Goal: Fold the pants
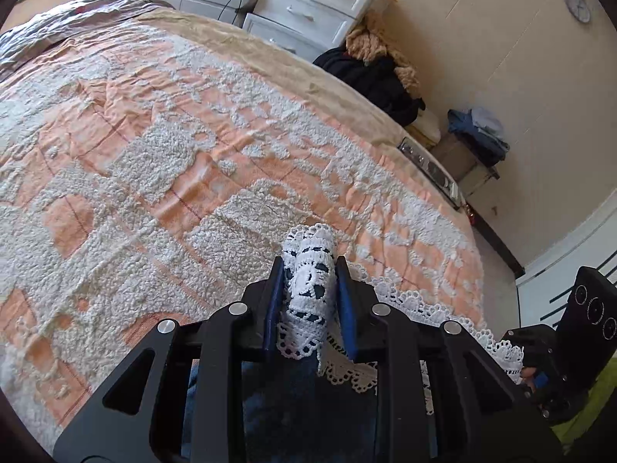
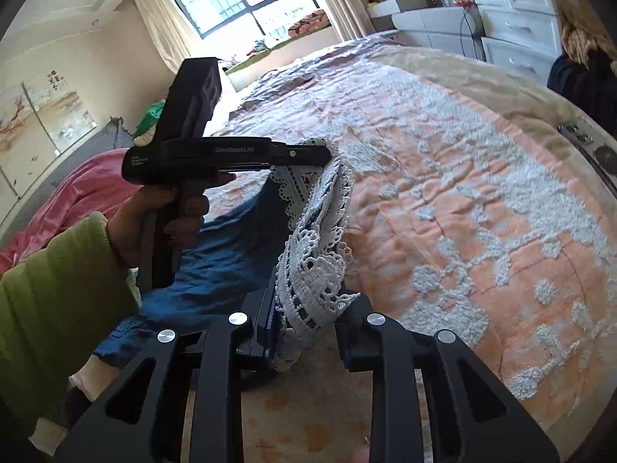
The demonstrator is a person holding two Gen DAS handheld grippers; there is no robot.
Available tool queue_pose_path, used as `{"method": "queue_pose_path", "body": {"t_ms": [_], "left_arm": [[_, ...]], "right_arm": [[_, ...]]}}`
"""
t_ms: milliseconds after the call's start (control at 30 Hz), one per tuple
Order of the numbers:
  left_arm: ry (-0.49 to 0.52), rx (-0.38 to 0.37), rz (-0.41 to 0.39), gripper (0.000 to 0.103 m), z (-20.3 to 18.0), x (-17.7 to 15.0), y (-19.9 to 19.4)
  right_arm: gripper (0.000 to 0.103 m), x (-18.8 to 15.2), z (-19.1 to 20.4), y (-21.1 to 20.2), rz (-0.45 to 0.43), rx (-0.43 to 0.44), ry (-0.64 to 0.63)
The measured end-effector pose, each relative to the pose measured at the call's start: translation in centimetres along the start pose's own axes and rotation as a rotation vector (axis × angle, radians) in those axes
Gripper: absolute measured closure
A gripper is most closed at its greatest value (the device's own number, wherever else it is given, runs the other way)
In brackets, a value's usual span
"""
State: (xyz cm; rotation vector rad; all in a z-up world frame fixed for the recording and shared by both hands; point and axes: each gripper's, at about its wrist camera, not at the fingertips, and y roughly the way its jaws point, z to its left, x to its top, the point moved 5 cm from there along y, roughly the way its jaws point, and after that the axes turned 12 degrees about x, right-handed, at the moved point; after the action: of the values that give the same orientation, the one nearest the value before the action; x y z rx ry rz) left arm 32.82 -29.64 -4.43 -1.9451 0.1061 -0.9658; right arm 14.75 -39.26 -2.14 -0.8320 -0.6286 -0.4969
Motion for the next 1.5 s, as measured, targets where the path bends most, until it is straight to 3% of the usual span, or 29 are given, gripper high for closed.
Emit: {"method": "queue_pose_path", "body": {"t_ms": [133, 367, 567, 700, 867, 1000, 1167, 1367, 1433, 1500], "left_arm": [[-0.047, -0.022, -0.059, 0.085, 1.4, -0.9, -4.0], [-0.157, 0.036, -0.115, 0.085, 6.3, -5.6, -10.7], [-0.269, 0.138, -0.082, 0.080, 10.3, -10.8, -12.1], [-0.361, 0.129, -0.103, 0.078, 11.7, -12.3, -13.4], [-0.450, 0.108, -0.107, 0.054, 13.1, -13.0, -15.1], [-0.527, 0.052, -0.100, 0.037, 13.5, -13.7, -15.9], [-0.544, 0.075, -0.032, 0.037, 13.5, -15.1, -15.1], [-0.572, 0.084, 0.029, 0.037, 13.6, -16.4, -13.8], [-0.572, 0.090, 0.025, 0.047, 13.5, -16.4, -13.7], [-0.578, 0.102, 0.027, 0.076, 13.6, -16.3, -13.6]], "right_arm": [[0.080, 0.5, 4.1, 0.5, 0.004, 0.034, -0.101], [0.080, -1.2, 11.7, 4.9, 0.105, 0.133, -0.249], [0.080, -5.5, 15.3, 9.8, 0.249, 0.121, -0.348], [0.080, -7.9, 16.6, 11.6, 0.299, 0.103, -0.406], [0.070, -9.4, 17.9, 12.7, 0.316, 0.105, -0.469], [0.052, -11.1, 19.0, 13.1, 0.346, 0.128, -0.532], [0.042, -9.5, 19.3, 10.7, 0.297, 0.241, -0.484], [0.035, -8.0, 18.3, 8.9, 0.256, 0.215, -0.490], [0.035, -8.6, 19.2, 9.2, 0.275, 0.217, -0.507], [0.035, -9.0, 19.8, 9.6, 0.304, 0.221, -0.531]]}}
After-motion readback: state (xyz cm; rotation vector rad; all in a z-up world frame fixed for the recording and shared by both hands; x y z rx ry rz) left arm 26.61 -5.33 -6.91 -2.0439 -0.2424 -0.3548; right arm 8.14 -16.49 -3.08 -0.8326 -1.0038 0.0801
